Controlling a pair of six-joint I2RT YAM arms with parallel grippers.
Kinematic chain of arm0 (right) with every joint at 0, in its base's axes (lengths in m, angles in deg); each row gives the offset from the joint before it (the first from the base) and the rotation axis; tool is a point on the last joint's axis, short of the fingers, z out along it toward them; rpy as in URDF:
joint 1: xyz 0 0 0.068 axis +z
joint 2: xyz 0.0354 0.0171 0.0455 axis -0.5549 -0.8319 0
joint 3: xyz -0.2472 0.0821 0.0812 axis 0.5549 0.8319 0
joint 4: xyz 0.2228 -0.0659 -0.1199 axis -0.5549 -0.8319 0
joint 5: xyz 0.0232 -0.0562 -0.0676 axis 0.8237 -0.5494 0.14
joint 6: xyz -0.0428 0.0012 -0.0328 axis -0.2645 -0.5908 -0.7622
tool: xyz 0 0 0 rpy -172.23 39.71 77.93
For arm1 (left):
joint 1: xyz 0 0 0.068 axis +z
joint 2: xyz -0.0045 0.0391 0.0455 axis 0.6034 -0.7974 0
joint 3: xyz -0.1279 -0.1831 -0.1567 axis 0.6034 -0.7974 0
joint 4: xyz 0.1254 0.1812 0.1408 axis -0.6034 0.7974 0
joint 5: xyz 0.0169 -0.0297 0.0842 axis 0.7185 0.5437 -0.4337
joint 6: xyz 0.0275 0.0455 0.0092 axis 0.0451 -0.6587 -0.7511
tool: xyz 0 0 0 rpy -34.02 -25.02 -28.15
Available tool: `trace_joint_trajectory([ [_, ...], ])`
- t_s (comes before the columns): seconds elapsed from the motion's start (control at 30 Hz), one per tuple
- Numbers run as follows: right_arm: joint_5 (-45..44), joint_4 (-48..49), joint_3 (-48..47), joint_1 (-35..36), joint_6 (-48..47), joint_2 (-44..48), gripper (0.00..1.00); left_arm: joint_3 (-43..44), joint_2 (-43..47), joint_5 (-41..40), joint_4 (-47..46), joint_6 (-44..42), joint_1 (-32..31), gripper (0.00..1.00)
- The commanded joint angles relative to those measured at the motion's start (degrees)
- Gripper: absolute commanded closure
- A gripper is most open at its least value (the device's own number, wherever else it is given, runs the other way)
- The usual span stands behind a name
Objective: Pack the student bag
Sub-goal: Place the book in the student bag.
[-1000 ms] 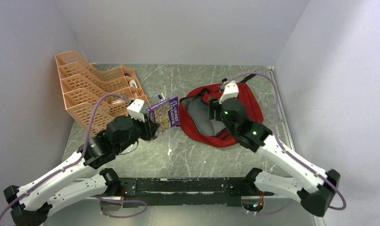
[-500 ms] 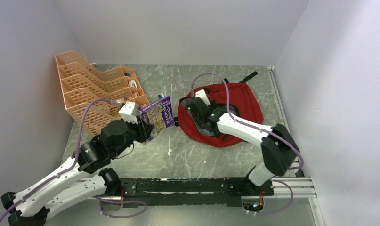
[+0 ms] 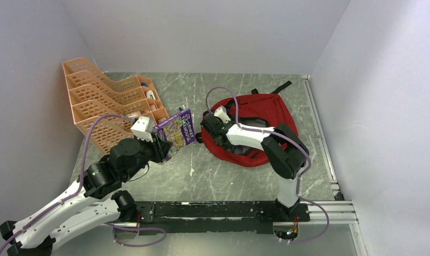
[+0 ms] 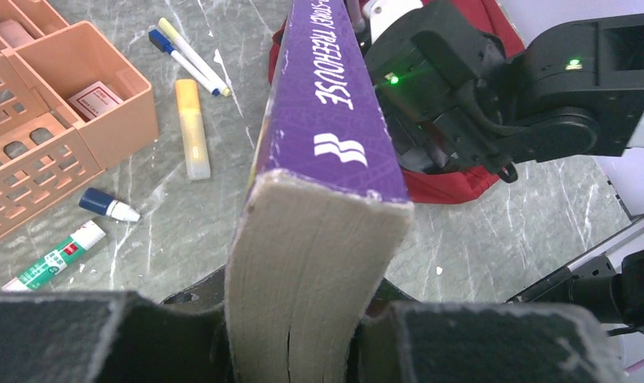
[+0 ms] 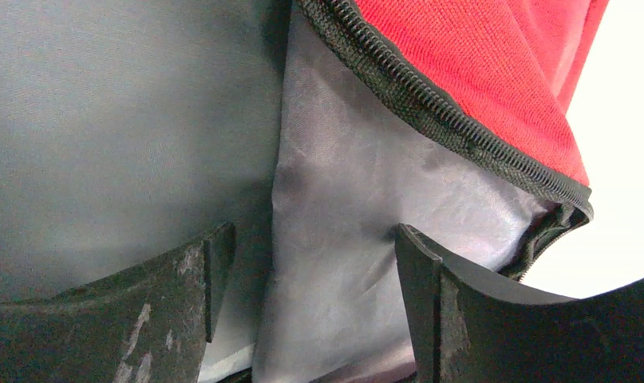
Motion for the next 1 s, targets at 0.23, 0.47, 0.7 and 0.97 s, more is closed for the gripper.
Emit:
trace_joint_trajectory([
  [0.23,-7.54,-0.3,-2.4,0.06,-2.37,-0.87,0.39,0.25,1.62,-1.11,-2.62,0.86,0.06,0.95],
  [0.47,-9.45,-0.58,-2.33,-0.13,-2.84,-0.74,0.67,-0.8,2.76,-1.2,-3.43,1.37,0.08,0.95],
  [0.7,-7.81,-1.32,-3.15,-0.21,-1.64,3.15,0.89,-2.06,3.18,-0.49,-5.63,2.17,0.09,0.95],
  [0.97,6.76,1.57,0.93,-2.66,-0.49,17.52,1.0,-3.21,-1.51,5.03,-10.5,5.58,0.07,0.95],
])
